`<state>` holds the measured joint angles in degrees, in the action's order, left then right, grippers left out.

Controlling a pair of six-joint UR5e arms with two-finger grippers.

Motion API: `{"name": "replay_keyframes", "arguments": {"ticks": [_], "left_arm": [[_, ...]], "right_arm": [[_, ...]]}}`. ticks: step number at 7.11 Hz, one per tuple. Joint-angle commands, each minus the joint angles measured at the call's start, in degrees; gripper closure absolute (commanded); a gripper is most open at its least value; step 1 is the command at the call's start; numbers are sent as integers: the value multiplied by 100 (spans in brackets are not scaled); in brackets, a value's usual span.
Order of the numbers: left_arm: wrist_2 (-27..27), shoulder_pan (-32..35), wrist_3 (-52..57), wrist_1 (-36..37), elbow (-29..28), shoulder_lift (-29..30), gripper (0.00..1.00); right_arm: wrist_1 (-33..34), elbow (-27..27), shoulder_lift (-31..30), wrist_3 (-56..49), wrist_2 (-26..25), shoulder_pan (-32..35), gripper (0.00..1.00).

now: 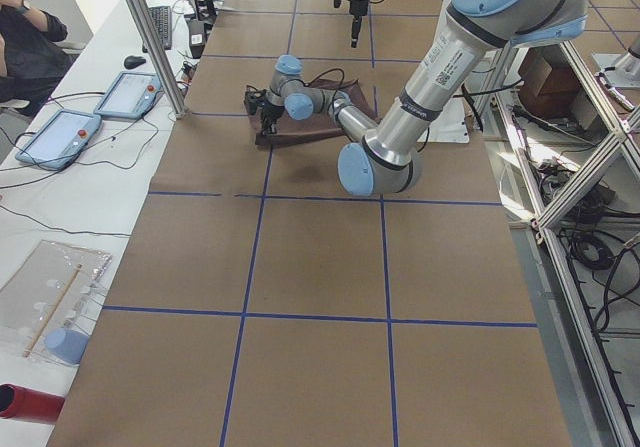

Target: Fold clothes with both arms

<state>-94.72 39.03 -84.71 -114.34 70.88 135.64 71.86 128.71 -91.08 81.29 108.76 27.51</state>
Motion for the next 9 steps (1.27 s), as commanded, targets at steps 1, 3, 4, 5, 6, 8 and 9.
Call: {"name": "replay_keyframes", "arguments": {"ticks": [1,3,4,5,6,8,9], "left_arm": [[303,96,209,-1165,-1178,698,100],[331,96,244,-1556,-1419,692,43],[775,96,671,-1565,-1480,683,0],[536,383,1119,-1478,-1394,700,0],[-484,595,1515,-1129,-1245,613,0],[-626,632,1546,-78,162,10,0],[-887,632,1615,686,1033,-307,0]], "right_arm": [[3,-65,133,1,-4,17,0],[12,-74,143,1,-4,96,0],[21,-117,178,-8,-4,132,0],[212,-292,369,-17,-4,193,0],[753,-503,893,-113,4,219,0],[2263,-828,2044,-804,-39,194,0],[2471,-1178,2398,-999,-109,28,0]]}}
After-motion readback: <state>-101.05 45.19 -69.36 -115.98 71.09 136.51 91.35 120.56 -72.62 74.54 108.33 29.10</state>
